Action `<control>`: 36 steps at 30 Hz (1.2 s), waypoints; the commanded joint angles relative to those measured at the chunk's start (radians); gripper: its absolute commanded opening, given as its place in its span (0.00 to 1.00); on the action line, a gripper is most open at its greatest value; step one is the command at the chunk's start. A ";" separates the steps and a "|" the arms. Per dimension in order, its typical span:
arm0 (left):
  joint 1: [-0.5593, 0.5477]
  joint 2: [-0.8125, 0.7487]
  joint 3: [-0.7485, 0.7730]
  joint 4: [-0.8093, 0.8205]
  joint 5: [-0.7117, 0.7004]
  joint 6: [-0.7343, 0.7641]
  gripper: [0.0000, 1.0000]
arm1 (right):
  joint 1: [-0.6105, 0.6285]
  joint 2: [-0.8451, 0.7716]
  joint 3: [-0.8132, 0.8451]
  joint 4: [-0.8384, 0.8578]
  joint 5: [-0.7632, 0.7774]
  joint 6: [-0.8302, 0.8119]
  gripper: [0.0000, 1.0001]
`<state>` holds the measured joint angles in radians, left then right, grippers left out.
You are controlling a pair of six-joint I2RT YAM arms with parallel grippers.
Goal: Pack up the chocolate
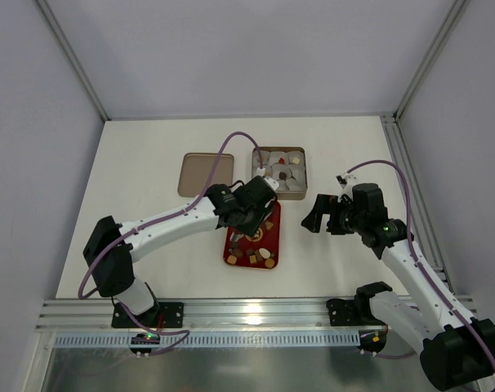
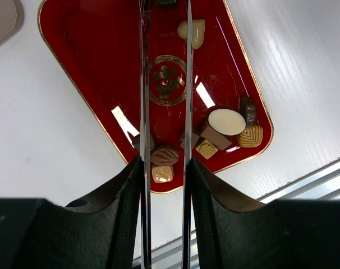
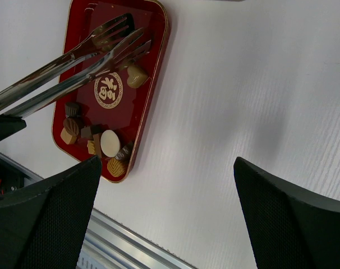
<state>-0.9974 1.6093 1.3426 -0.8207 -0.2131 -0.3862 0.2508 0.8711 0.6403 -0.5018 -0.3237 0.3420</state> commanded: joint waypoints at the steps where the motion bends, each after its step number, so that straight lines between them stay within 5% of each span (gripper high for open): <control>1: -0.004 0.000 0.036 0.008 0.003 0.003 0.38 | 0.007 -0.006 0.005 0.025 0.006 -0.008 1.00; 13: -0.006 -0.006 0.041 -0.006 -0.009 0.001 0.29 | 0.010 -0.006 0.005 0.025 0.005 -0.008 1.00; 36: -0.006 -0.071 0.052 -0.043 -0.054 -0.005 0.28 | 0.013 -0.003 0.004 0.026 0.005 -0.008 1.00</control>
<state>-0.9997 1.5951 1.3613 -0.8623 -0.2390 -0.3859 0.2562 0.8711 0.6403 -0.5018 -0.3237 0.3420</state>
